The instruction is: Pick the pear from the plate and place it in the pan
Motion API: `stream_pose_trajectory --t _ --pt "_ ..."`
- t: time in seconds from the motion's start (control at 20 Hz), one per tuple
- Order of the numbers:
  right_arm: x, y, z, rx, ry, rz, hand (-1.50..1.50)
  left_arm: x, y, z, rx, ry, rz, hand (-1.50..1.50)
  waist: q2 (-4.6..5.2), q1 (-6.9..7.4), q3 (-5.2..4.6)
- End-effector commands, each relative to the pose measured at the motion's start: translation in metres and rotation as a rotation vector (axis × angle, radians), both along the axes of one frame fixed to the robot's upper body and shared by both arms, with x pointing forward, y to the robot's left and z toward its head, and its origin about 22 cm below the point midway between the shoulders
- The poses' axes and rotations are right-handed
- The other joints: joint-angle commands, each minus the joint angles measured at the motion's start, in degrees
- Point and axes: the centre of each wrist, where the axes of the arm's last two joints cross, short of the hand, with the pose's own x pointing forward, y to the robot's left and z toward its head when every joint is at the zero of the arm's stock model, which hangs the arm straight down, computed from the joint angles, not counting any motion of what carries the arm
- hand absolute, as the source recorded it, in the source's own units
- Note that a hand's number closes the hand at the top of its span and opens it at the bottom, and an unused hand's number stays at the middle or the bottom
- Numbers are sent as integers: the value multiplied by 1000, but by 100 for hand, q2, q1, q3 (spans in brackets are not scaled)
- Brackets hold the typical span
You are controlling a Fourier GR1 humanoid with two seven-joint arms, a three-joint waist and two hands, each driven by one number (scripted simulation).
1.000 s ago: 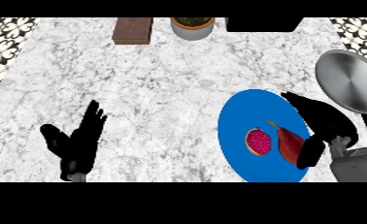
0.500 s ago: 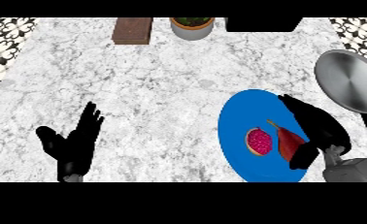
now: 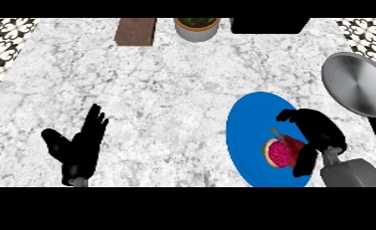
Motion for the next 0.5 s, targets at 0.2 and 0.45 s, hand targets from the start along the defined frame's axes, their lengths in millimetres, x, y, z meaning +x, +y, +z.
stream_pose_trajectory --t 0.2,0.45 --pt "3 -8 -17 -22 -68 87 150 -8 4 -6 -11 12 0 0 27 10 44" --pt "-19 -16 -14 -27 -86 93 150 11 1 16 -19 16 -3 0 19 -26 43"
